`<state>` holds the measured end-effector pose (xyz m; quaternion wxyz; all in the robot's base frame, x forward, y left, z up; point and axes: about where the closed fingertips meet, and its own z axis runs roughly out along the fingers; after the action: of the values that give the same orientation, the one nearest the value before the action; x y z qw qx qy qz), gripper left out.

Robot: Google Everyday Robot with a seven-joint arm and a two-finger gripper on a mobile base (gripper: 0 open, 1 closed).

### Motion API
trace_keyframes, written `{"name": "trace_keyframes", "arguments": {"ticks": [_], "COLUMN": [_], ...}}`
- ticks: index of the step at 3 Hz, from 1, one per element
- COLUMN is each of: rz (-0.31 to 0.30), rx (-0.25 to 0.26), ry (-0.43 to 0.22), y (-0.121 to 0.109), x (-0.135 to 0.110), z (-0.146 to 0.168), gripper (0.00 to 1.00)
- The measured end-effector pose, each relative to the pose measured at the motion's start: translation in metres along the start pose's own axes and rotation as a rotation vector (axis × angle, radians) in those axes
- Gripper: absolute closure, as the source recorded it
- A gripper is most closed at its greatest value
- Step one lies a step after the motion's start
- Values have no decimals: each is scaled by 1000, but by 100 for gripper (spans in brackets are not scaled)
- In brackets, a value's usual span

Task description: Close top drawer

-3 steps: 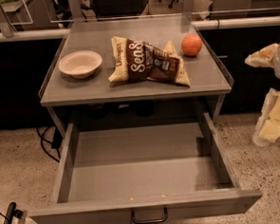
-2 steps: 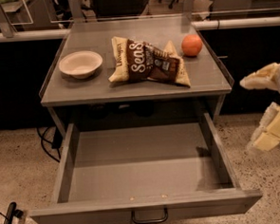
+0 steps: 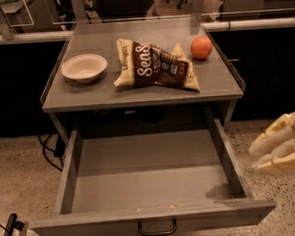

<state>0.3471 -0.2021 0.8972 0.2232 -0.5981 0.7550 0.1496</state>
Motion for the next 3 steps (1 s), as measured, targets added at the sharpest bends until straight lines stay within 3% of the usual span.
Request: {"name": "trace_keyframes", "arguments": {"ticks": [1,2,3], "rz": [5,5,-31], "rx": [-7,-7,-3], "ry": [2,2,-24], "y": [2,3,21], "x": [3,3,-2], "z": [3,3,4], "gripper": [89,100,100]}}
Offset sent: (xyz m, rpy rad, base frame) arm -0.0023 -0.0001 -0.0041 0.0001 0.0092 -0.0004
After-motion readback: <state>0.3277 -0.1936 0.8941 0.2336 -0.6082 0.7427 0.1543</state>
